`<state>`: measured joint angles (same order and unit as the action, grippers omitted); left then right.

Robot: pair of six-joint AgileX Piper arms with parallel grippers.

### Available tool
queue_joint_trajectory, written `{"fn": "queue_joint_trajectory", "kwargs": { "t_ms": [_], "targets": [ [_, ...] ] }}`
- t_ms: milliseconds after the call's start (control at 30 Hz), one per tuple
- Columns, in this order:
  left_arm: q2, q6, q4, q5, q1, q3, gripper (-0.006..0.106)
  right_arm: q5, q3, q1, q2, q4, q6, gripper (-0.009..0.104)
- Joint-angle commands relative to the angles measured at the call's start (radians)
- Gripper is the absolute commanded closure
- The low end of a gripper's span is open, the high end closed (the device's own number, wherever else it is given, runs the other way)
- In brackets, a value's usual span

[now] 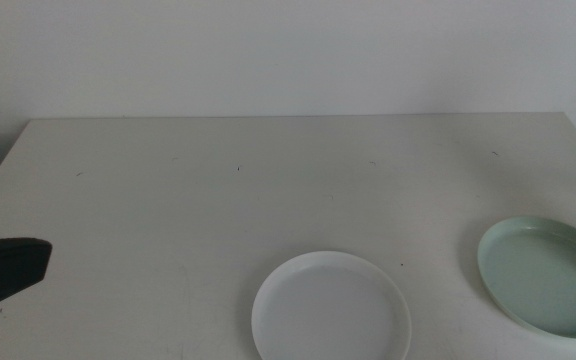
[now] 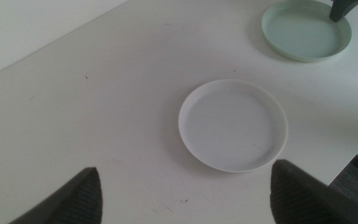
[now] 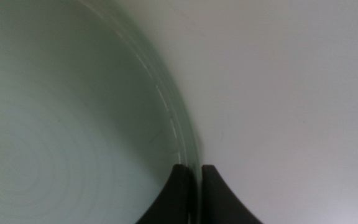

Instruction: Stack the three bowls on top of each other.

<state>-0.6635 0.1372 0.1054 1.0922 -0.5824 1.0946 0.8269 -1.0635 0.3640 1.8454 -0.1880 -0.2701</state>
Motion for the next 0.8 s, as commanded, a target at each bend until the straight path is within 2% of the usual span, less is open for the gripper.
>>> {"fn": "queue_joint_trajectory", "kwargs": {
  "t_ms": [0, 200, 367, 567, 767],
  "targets": [
    [-0.005, -0.006, 0.009, -0.061, -0.005, 0.029, 0.008, 0.024, -0.019, -0.001, -0.072, 0.007, -0.001, 0.096],
    [-0.005, -0.006, 0.009, -0.061, -0.005, 0.029, 0.008, 0.039, -0.023, -0.021, -0.235, -0.043, 0.004, 0.096],
    [-0.005, -0.006, 0.009, -0.061, -0.005, 0.029, 0.008, 0.109, -0.044, -0.066, -0.36, -0.115, 0.094, 0.096],
    [-0.005, -0.006, 0.009, -0.061, -0.005, 0.029, 0.008, 0.272, -0.165, -0.234, -0.397, -0.116, 0.13, 0.096],
    [-0.005, -0.006, 0.009, -0.061, -0.005, 0.029, 0.008, 0.277, -0.215, -0.453, -0.389, -0.117, 0.193, 0.096]
  ]
}}
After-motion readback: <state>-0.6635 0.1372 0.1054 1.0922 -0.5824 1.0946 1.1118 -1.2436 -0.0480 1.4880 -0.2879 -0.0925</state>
